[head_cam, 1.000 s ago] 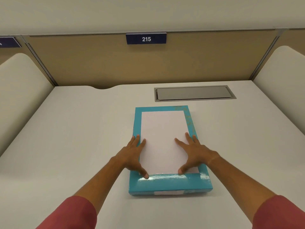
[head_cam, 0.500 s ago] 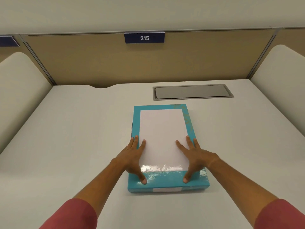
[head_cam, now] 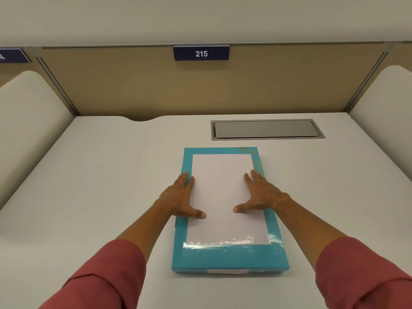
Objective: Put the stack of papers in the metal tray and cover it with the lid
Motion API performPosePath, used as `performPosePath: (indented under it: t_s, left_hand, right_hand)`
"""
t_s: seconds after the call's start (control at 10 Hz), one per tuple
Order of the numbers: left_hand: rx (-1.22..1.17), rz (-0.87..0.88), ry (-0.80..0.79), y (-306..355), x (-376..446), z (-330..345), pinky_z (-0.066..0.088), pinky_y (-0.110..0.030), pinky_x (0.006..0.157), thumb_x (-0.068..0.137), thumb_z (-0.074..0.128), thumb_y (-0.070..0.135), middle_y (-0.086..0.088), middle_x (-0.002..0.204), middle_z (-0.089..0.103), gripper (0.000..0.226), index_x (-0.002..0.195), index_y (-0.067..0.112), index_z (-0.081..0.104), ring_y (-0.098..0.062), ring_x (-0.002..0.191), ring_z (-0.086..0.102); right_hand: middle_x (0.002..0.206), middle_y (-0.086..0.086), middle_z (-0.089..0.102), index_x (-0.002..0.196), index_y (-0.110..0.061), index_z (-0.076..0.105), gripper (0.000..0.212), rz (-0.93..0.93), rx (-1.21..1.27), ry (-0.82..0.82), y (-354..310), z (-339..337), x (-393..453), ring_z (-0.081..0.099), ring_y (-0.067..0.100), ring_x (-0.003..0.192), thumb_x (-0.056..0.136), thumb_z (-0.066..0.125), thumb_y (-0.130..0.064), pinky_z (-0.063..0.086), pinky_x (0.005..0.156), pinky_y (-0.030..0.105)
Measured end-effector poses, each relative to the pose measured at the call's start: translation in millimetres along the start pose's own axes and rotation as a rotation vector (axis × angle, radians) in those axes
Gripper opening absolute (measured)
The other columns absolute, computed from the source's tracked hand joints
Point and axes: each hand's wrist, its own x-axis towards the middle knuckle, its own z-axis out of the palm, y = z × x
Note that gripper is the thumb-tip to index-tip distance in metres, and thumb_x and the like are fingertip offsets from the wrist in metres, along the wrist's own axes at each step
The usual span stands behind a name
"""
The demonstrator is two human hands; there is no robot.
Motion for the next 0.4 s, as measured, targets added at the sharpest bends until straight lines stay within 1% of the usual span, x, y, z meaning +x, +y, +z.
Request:
performPosePath:
  t_s: [0.3,0.4]
  left_hand:
    - [0.027,-0.012,0.019,1.1,-1.3,-1.7,0.014,-0.044,0.123,0.066,0.055,0.083,-0.006,0.164,-0.021,0.131,0.155,0.015,-0.011,-0.024,0.153,-0.012]
    - [0.021,-0.005,0.11,6.7,-4.7,-2.2,0.011,-0.041,0.123,0.072,0.051,0.08,-0.007,0.165,-0.013,0.12,0.156,0.016,-0.006,-0.023,0.153,-0.007]
  right_hand:
    - [0.162,0.009,-0.013,0.152,-0.015,-0.006,0.131,0.01,-0.014,0.011,-1.8,1.0,-1.2,-0.004,0.028,0.149,0.061,0.06,-0.081,0.015,0.119,0.045]
    - [0.162,0.01,-0.011,0.153,-0.015,-0.005,0.127,-0.009,-0.029,0.046,-6.2,2.6,-5.0,-0.003,0.029,0.149,0.064,0.057,-0.081,0.013,0.12,0.046]
